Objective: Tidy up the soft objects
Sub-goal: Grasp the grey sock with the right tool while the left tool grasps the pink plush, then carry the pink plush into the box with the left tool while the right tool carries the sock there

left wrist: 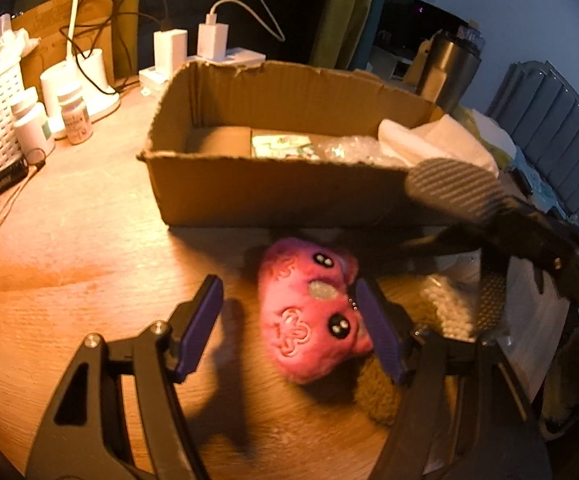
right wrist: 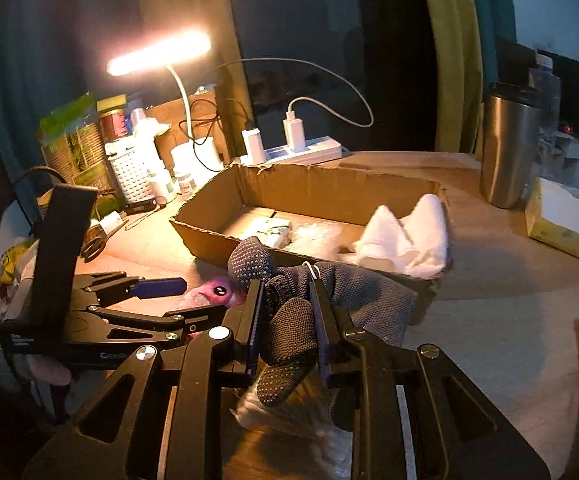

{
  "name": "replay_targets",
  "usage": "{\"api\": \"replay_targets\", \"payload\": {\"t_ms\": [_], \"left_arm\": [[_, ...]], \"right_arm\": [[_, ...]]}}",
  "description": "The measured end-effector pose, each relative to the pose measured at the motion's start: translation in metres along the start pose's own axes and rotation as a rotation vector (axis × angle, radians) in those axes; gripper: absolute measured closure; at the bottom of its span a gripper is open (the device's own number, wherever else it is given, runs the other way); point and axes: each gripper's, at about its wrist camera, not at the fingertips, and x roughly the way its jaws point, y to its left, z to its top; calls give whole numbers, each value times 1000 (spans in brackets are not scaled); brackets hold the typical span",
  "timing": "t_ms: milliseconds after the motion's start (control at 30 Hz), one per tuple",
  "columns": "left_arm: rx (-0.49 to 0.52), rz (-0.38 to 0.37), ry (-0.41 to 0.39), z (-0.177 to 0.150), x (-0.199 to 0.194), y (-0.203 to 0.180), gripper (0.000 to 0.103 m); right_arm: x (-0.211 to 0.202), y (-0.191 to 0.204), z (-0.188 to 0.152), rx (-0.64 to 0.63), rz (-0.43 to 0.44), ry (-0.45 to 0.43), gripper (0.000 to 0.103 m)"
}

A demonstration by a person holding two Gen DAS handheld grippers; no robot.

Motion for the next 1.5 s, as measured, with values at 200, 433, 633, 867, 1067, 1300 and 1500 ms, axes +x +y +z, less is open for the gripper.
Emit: {"api": "replay_targets", "payload": {"t_ms": [200,433,633,867,1067,1300,1500], "left_arm": [[33,-8,10,-3,3,-6,50],[36,-30,-7,-5,-5,-6,58],[37,-57,-66,-3,-27,-5,58],[36,-72,-125,6,-52,-2,58],[49,-77,-178,16,-71,-2,58],[71,-78,-228,24,-85,-4,58],[85,-83,-271,36,-94,-3,58]], "right_arm": [[-5,-5,-1,4,-4,-15,79],[-11,-1,0,-8,2,-31,79],[-16,5,3,-24,2,-38,79],[-24,9,11,-37,-9,-64,79],[-30,12,21,-54,-13,-85,79],[-31,14,33,-75,-19,-99,79],[-34,13,43,-77,-15,-116,79]]}}
